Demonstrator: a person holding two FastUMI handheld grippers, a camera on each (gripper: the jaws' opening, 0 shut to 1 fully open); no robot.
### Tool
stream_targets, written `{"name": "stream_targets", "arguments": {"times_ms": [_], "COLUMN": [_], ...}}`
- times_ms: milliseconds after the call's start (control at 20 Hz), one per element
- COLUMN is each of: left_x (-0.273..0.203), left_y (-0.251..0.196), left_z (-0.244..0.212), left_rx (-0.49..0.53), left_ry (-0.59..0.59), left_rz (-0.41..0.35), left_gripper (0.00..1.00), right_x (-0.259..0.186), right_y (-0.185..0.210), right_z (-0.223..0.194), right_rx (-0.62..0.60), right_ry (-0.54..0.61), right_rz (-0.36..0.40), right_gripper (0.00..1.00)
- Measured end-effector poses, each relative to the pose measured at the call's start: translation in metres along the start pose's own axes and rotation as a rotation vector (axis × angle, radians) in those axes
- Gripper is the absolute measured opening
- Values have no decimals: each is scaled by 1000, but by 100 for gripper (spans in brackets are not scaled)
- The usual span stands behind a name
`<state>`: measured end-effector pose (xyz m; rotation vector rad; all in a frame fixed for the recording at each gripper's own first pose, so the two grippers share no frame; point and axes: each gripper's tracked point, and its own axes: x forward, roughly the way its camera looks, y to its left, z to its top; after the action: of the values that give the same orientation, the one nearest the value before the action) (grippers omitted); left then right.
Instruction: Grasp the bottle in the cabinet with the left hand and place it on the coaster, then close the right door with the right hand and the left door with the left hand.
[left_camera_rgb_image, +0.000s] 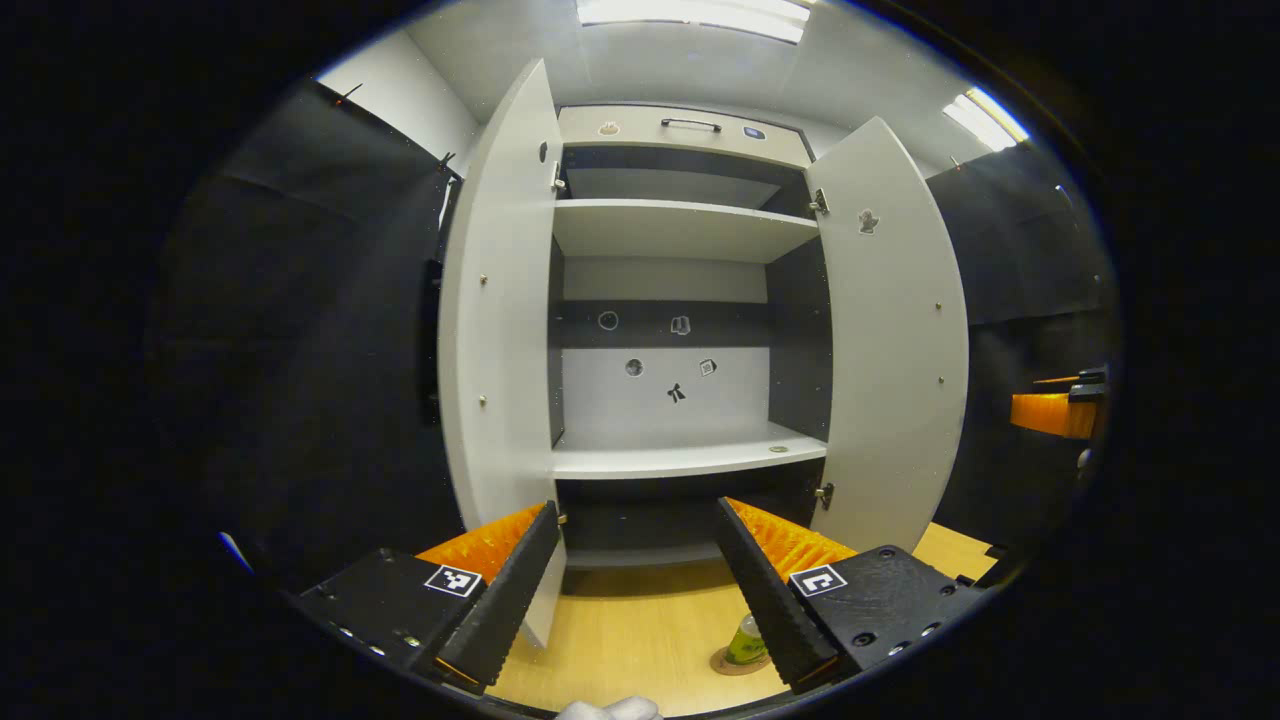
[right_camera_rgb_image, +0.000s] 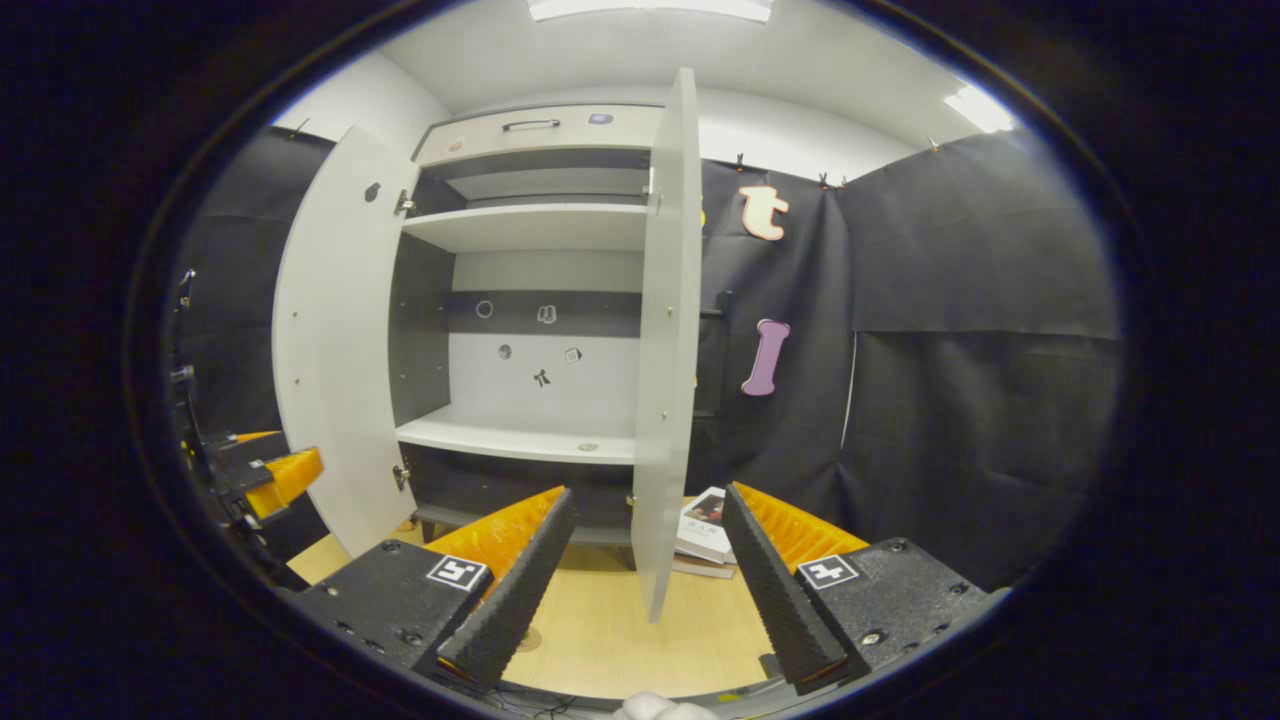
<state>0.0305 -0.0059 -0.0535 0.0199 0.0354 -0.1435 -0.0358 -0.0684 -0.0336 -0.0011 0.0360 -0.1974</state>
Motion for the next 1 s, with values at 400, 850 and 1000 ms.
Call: {"name": "stream_targets", "arguments": {"times_ms": [400,850,1000], "left_x": [-15,-16,-21], "left_y": [10,-42,-56], "left_z": [-7,12,16], "left_rx": [-21,-4,-25], "left_ry": [45,36,38], "left_rz": [69,119,170], "left_gripper": [95,96,96], "right_x": [37,134,162], "right_y": [-68,-138,-128], "right_z": [21,65,76], "right_rx": [-3,21,15], "right_ry": [-15,-17,-17], "right_rz": [-61,36,137], "right_gripper": [98,98,97]}}
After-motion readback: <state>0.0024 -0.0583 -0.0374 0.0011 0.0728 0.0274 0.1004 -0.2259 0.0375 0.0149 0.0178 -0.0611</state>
